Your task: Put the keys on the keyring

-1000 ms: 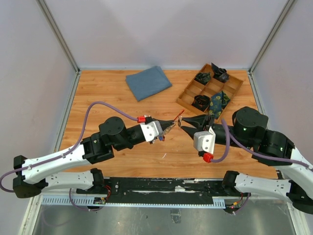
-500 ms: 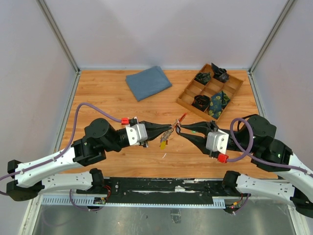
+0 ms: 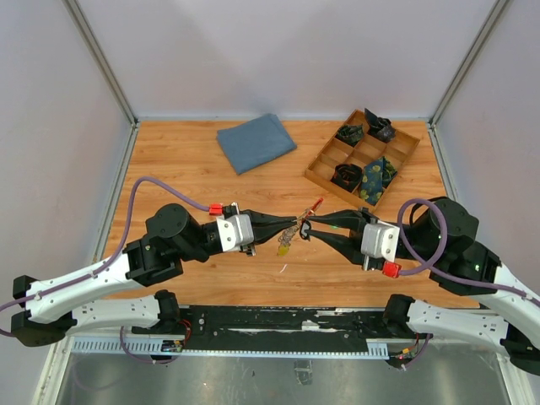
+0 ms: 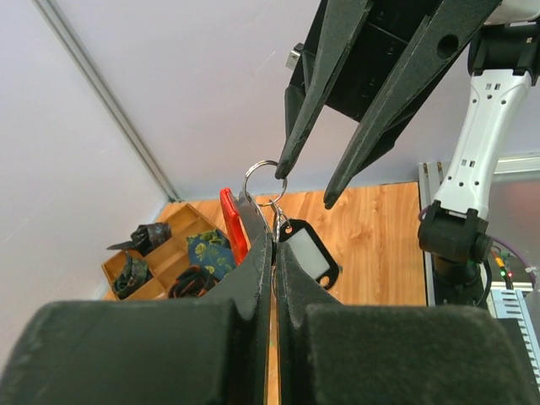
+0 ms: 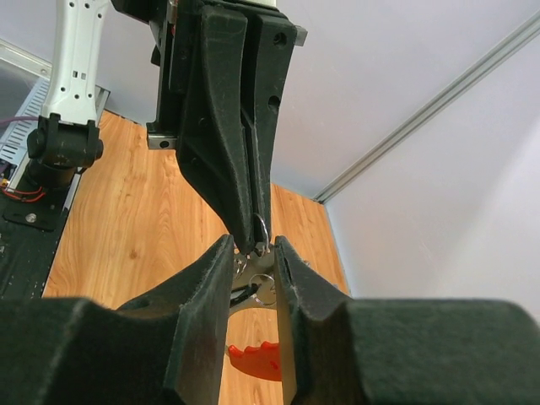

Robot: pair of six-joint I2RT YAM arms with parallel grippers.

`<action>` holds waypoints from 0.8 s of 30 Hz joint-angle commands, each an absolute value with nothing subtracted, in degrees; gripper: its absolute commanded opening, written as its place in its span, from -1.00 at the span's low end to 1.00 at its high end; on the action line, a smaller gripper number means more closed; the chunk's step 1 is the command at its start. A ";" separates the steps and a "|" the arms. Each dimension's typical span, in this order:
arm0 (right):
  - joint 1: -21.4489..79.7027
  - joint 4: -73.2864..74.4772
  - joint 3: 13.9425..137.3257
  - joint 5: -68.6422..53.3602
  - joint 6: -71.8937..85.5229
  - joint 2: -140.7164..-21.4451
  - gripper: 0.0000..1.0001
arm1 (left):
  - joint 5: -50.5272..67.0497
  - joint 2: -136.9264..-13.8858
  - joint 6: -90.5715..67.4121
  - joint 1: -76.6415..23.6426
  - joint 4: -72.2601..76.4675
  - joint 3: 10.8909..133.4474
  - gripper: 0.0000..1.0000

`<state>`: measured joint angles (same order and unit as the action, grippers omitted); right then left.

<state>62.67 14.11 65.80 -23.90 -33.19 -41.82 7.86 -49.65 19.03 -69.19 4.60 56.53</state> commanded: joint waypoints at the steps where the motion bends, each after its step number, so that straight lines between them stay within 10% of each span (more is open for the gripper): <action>1: 64.17 11.74 65.47 -25.39 -31.64 -41.75 -0.47 | 8.85 -49.35 19.07 -69.40 7.20 57.23 -0.99; 24: 64.05 16.35 65.87 -22.28 -32.70 -44.50 -0.65 | 11.07 -49.40 19.95 -69.40 5.36 57.83 -0.99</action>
